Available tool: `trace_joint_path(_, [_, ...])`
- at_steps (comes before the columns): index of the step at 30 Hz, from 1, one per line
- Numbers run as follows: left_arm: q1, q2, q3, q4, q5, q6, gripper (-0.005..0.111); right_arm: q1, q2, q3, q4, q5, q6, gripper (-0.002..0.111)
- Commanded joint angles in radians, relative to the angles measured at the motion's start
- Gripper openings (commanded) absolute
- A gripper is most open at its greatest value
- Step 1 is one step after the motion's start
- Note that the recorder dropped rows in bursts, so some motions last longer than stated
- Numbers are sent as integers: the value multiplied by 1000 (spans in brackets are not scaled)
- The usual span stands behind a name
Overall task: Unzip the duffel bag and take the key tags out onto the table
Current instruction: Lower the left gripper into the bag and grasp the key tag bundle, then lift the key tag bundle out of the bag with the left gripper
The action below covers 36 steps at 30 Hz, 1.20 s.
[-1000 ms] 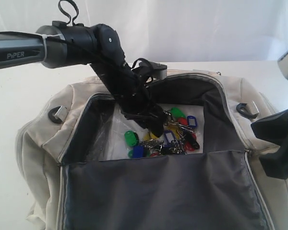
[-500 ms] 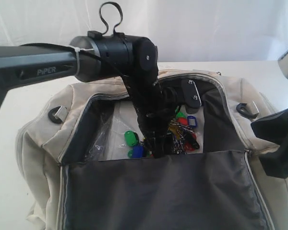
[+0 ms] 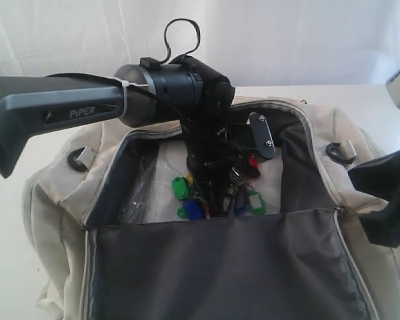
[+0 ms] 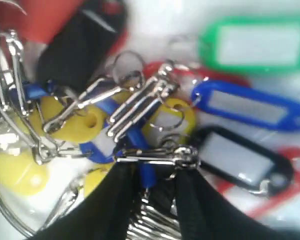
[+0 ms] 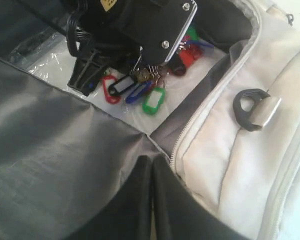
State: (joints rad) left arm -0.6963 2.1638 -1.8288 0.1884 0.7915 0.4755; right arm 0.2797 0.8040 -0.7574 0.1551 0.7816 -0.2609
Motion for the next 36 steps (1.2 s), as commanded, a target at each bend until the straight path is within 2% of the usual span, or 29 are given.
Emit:
trace_joint_path(1, [9, 1, 1, 90, 58, -53, 0, 5, -8, 2, -2, -12, 5, 0])
trace_joint_path(24, [7, -334, 1, -45, 82, -30, 0, 5, -8, 2, -7, -20, 1, 0])
trace_joint_path(36, [17, -462, 1, -50, 103, -44, 0, 5, -8, 2, -17, -26, 1, 0])
